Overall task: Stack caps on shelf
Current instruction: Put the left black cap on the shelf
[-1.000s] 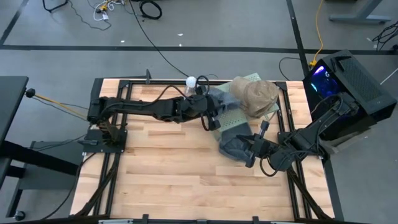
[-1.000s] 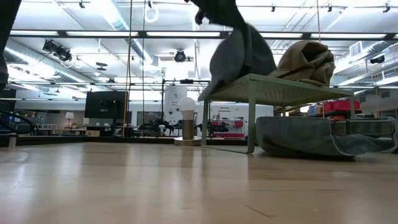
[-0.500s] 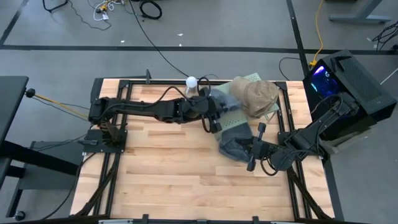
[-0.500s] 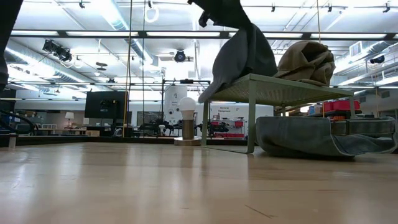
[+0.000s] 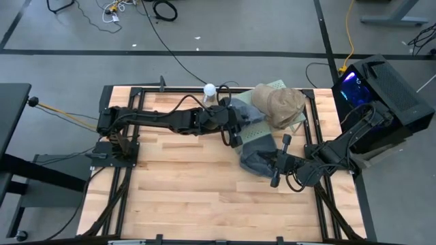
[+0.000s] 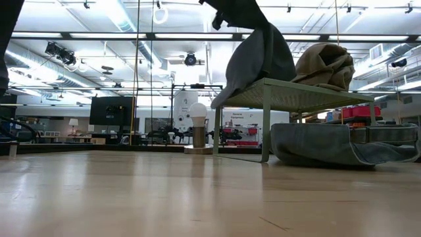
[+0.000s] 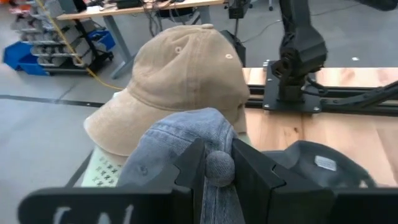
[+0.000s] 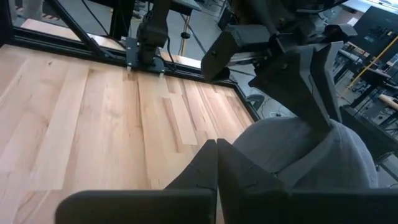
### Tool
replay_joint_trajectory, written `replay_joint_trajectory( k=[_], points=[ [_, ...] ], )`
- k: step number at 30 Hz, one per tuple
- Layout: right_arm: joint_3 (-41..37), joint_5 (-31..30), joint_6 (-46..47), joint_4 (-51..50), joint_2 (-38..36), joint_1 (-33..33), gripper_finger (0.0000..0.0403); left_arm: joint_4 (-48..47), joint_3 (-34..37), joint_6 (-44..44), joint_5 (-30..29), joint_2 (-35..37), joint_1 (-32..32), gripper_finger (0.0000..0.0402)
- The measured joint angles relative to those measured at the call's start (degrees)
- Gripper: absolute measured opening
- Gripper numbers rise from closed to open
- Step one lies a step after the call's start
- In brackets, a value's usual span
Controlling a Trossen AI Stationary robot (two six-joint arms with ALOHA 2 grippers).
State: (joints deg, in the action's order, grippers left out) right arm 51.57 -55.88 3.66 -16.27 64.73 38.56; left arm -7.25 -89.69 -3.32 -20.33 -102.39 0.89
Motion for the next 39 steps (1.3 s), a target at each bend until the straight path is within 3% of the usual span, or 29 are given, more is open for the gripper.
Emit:
replay_joint_trajectory(
  k=[16,22,39],
  points=[
    [0.0,-0.02,0.13,-0.02,0.0,0.01,0.0004,-4.7,0.0,2.88,1.32,0.0,0.0,0.0105],
    [0.0,0.44,0.13,-0.02,0.02,-0.01,0.0004,-5.33,-0.1,4.19,5.06,-0.68,0.0,0.0106],
    [0.0,2.86,0.02,0.0,0.04,-0.01,0.0004,-7.26,-0.09,4.23,4.76,-3.63,0.0,0.0014]
  ],
)
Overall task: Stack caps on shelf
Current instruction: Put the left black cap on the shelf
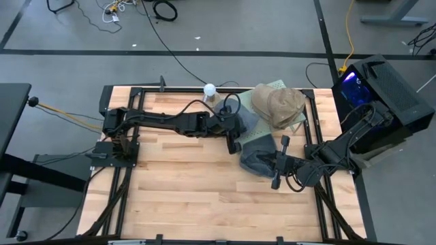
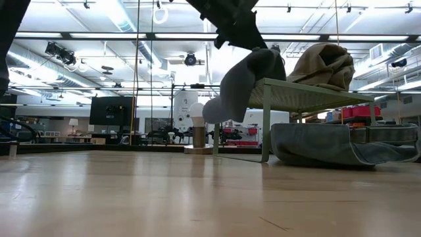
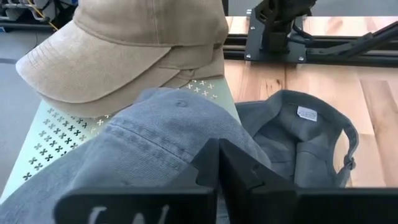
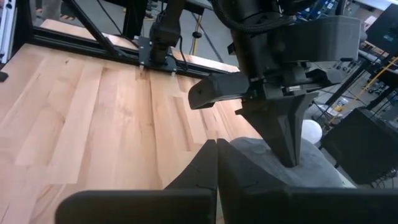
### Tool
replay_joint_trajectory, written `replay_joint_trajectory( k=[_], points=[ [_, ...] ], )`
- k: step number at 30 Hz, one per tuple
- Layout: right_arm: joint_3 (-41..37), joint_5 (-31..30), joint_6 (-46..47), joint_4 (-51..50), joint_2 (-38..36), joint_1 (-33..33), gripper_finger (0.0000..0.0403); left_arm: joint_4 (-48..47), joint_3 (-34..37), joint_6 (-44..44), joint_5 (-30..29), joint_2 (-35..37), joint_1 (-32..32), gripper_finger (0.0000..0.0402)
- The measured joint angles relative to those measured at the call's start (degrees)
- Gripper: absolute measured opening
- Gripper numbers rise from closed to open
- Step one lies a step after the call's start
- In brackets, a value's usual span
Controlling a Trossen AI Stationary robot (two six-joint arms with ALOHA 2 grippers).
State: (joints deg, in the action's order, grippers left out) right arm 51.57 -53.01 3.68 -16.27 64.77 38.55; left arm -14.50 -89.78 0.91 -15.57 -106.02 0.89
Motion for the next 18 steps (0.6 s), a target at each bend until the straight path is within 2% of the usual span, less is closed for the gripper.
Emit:
replay_joint_trajectory(
  k=[7,18],
  points=[
    [0.0,0.05,0.03,-0.02,-0.02,0.0,0.0004,-1.68,0.0,1.02,2.88,0.0,0.02,0.0008],
    [0.0,0.16,0.28,-0.03,-0.02,0.0,0.0004,-12.05,0.0,4.86,7.81,0.0,-0.17,0.0003]
  ],
)
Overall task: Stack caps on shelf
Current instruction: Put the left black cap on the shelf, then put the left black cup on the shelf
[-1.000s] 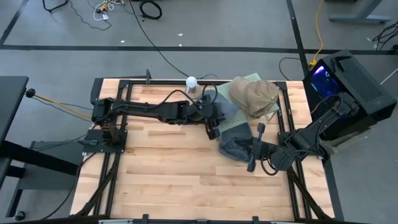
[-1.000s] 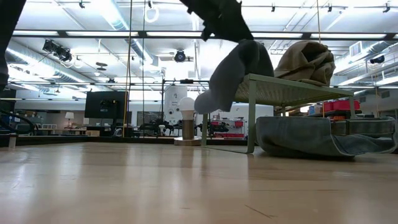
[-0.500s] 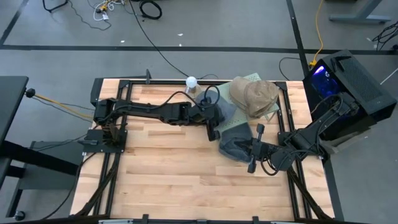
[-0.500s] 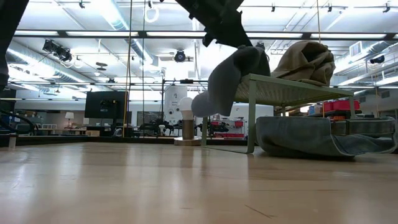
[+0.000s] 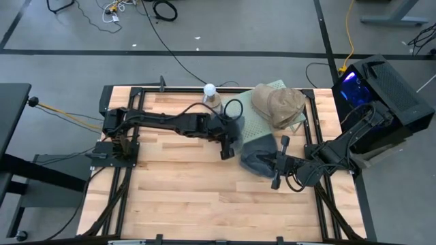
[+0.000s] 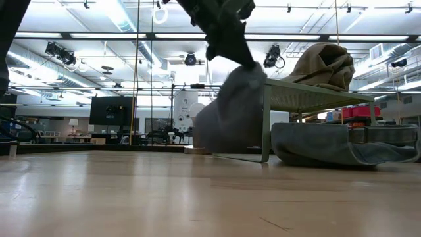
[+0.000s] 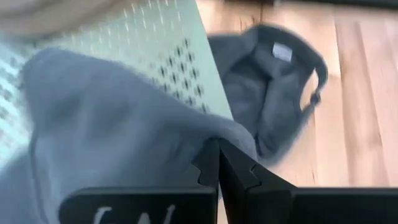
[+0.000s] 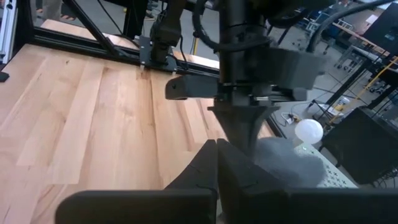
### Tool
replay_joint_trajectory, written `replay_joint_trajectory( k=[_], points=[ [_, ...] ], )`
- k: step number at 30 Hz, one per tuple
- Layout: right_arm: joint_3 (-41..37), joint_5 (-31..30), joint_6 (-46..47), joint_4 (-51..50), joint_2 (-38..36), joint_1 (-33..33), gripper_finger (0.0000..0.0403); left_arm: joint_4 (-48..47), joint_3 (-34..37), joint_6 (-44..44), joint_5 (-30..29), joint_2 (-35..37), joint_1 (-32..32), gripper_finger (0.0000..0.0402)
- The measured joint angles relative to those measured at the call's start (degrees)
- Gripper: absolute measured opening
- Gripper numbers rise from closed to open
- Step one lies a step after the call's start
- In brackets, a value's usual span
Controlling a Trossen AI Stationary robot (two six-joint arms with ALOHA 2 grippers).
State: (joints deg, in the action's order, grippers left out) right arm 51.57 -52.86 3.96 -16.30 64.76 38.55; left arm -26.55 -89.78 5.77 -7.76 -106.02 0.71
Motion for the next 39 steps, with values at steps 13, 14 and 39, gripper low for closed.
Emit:
replay_joint_trajectory(
  k=[13,14,39],
  points=[
    [0.0,2.93,0.05,-0.01,-0.01,-0.01,0.0004,-5.64,0.06,1.17,0.1,0.0,-5.52,0.0005],
    [0.0,2.95,0.05,-0.01,-0.01,-0.01,0.0004,-5.71,0.05,1.17,0.1,0.0,-6.16,0.0006],
    [0.0,2.94,0.03,0.81,-0.03,0.0,0.0004,0.22,0.07,1.09,-14.36,-8.24,-18.73,0.0193]
  ],
)
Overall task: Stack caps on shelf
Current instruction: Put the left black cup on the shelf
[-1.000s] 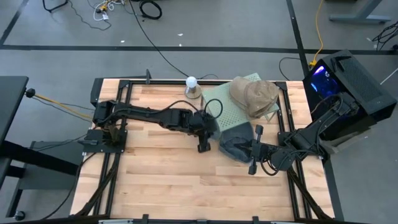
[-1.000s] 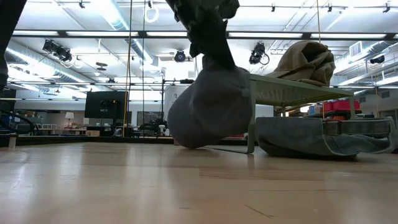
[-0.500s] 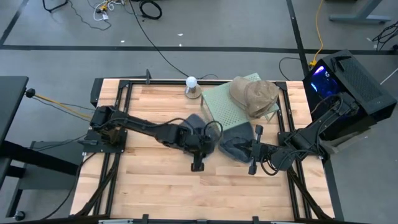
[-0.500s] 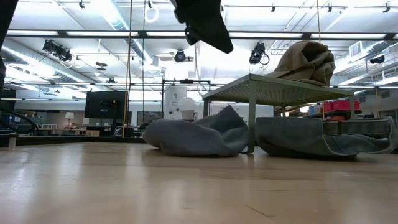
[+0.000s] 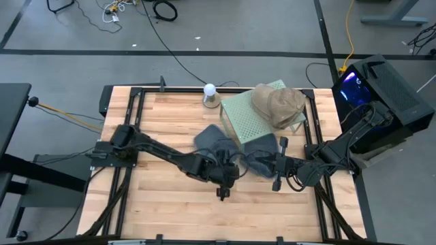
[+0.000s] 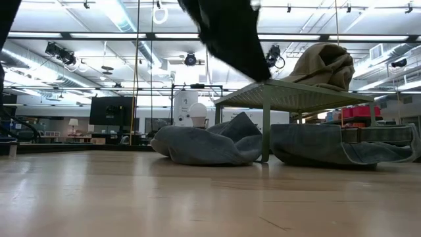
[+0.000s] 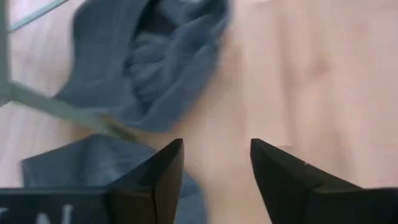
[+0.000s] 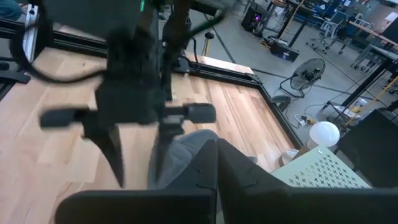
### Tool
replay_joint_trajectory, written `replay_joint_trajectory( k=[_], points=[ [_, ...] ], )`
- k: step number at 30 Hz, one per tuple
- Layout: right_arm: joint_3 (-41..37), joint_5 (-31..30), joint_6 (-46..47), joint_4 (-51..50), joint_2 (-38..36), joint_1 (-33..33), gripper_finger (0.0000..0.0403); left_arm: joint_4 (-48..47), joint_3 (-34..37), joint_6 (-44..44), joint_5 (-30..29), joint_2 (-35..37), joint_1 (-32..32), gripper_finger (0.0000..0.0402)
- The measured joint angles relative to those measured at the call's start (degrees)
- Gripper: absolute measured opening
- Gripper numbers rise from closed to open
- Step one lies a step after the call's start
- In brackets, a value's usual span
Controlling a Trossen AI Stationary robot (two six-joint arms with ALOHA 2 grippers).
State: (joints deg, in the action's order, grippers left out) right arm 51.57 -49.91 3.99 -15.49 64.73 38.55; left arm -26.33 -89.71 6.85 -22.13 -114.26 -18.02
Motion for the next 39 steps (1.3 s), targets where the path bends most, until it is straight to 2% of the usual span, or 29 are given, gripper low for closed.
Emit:
replay_joint_trajectory(
  k=[2,6,13,20,25,30,36,39],
  points=[
    [0.0,0.0,0.0,0.02,0.0,0.01,0.0004,-0.23,0.0,1.12,-2.32,-1.45,0.05,0.0205],
    [0.0,-0.04,0.0,0.01,-0.01,0.0,0.0004,-0.08,0.02,5.52,-2.16,-4.14,1.0,0.0213],
    [0.0,-0.03,0.0,0.06,0.0,0.0,0.0004,-0.22,0.02,7.52,-1.66,-9.59,3.1,0.02],
    [0.0,-0.01,0.0,0.07,0.0,-0.01,0.0004,-2.35,-0.17,7.89,-7.6,-13.21,5.35,0.0188],
    [0.0,0.0,0.0,0.03,0.0,0.0,0.0004,-3.09,-0.31,9.37,-7.93,-13.64,6.17,0.0177],
    [0.0,1.05,0.0,0.03,0.0,0.01,0.0004,-3.32,-0.26,9.51,-6.18,-13.77,6.38,0.0131],
    [0.0,1.49,2.56,-0.41,0.02,0.0,0.0004,-3.92,-0.22,9.44,-2.0,-13.45,6.53,0.0016],
    [0.0,1.49,3.08,-1.21,0.02,-0.01,0.0004,-3.9,-0.08,9.44,0.61,-12.56,6.54,0.0013]
  ],
)
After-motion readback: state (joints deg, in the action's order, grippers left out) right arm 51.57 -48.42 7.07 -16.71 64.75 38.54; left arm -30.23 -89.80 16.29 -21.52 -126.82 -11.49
